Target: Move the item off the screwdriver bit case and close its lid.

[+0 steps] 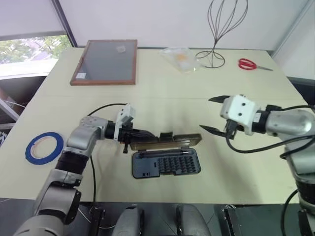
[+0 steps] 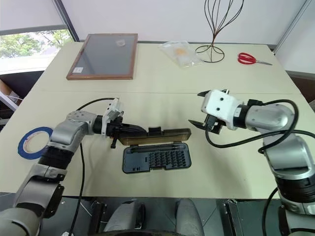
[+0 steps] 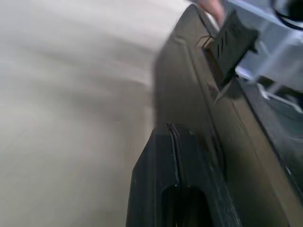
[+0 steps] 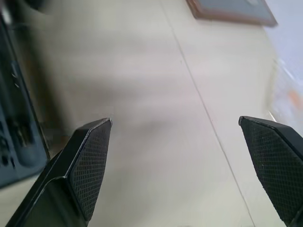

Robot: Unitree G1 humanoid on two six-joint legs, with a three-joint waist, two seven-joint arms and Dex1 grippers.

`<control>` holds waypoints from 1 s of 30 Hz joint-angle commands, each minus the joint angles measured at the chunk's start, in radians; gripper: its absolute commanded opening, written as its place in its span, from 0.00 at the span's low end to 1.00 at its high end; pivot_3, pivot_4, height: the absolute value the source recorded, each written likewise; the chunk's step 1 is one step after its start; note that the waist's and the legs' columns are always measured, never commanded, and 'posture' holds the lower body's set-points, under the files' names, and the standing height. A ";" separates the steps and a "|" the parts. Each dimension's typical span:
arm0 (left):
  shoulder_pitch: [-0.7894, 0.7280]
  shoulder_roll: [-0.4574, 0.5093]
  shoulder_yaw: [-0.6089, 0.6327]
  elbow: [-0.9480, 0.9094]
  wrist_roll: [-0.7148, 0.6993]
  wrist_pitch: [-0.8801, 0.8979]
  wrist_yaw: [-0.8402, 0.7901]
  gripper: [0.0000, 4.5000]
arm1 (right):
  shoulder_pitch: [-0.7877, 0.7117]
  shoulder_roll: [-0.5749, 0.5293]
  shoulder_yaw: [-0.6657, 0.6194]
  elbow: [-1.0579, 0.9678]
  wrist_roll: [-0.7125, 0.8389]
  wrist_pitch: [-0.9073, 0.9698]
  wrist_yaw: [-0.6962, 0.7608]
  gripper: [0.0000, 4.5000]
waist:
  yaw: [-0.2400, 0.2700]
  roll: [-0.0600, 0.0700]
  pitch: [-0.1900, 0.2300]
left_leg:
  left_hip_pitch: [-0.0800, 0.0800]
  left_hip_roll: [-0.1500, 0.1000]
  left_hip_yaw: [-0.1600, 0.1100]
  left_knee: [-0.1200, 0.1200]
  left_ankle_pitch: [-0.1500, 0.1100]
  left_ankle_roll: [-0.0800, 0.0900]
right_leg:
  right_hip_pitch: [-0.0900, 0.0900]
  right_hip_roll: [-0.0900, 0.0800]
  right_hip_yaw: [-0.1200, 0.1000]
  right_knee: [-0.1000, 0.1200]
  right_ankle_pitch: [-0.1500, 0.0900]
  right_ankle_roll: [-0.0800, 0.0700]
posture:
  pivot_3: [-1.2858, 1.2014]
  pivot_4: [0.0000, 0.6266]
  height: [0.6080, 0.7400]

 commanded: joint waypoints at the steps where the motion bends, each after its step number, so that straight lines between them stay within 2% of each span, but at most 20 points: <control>1: 0.025 0.055 -0.039 -0.119 -0.041 0.053 -0.075 0.00 | 0.031 -0.050 -0.083 -0.032 0.089 0.038 0.040 0.99 | 0.000 0.000 0.000 | 0.000 0.000 0.000 0.000 0.000 0.000 | 0.000 0.000 0.000 0.000 0.000 0.000 | 0.52 0.24 1.00; 7: 0.052 0.058 -0.101 -0.143 -0.018 0.032 -0.083 0.00 | 0.069 -0.102 -0.102 -0.025 0.118 0.028 0.032 0.99 | 0.002 0.001 0.001 | 0.000 0.000 0.000 0.000 0.000 0.001 | 0.001 -0.001 0.000 0.000 0.000 0.000 | 0.52 0.24 1.00; 13: 0.073 0.054 -0.219 -0.020 0.139 -0.130 -0.053 0.00 | 0.071 -0.097 -0.076 -0.048 0.147 0.043 0.011 0.99 | 0.002 0.001 0.000 | 0.000 0.000 0.000 0.000 0.000 0.001 | 0.000 -0.001 0.000 -0.001 0.000 0.000 | 0.52 0.24 1.00; 16: 0.071 0.063 -0.240 0.046 0.180 -0.203 -0.054 0.00 | 0.075 -0.097 -0.063 -0.061 0.166 0.054 0.007 0.99 | 0.002 0.003 -0.001 | 0.004 0.000 0.000 0.000 0.000 0.001 | 0.004 -0.001 0.000 -0.001 0.000 0.000 | 0.52 0.24 1.00; 21: 0.044 0.047 -0.193 0.050 0.123 -0.177 -0.046 0.00 | 0.087 -0.073 -0.073 -0.099 0.269 0.109 0.014 0.99 | 0.001 0.003 -0.001 | 0.005 0.001 0.000 0.000 0.000 0.001 | 0.006 -0.001 0.000 -0.001 0.000 0.000 | 0.52 0.24 1.00; 26: -0.038 -0.003 -0.077 -0.019 -0.016 -0.022 -0.006 0.00 | 0.091 -0.019 -0.096 -0.162 0.493 0.241 0.021 0.99 | 0.002 0.001 0.001 | 0.002 0.001 -0.001 0.001 0.000 0.001 | 0.004 0.000 0.000 0.000 0.000 0.000 | 0.52 0.24 1.00; 29: -0.076 -0.017 -0.051 -0.034 -0.048 0.030 0.011 0.00 | 0.115 -0.019 -0.082 -0.197 0.565 0.280 0.020 0.81 | 0.004 0.000 0.001 | 0.001 0.001 -0.002 0.001 0.000 0.001 | 0.003 0.000 0.000 0.000 0.000 0.000 | 0.52 0.24 1.00; 30: -0.091 -0.022 -0.048 -0.027 -0.048 0.037 0.019 0.00 | 0.126 -0.021 -0.070 -0.209 0.579 0.284 0.024 0.69 | 0.004 0.000 0.001 | 0.001 0.000 -0.002 0.001 -0.001 0.001 | 0.003 0.000 0.000 0.000 0.000 0.000 | 0.52 0.24 1.00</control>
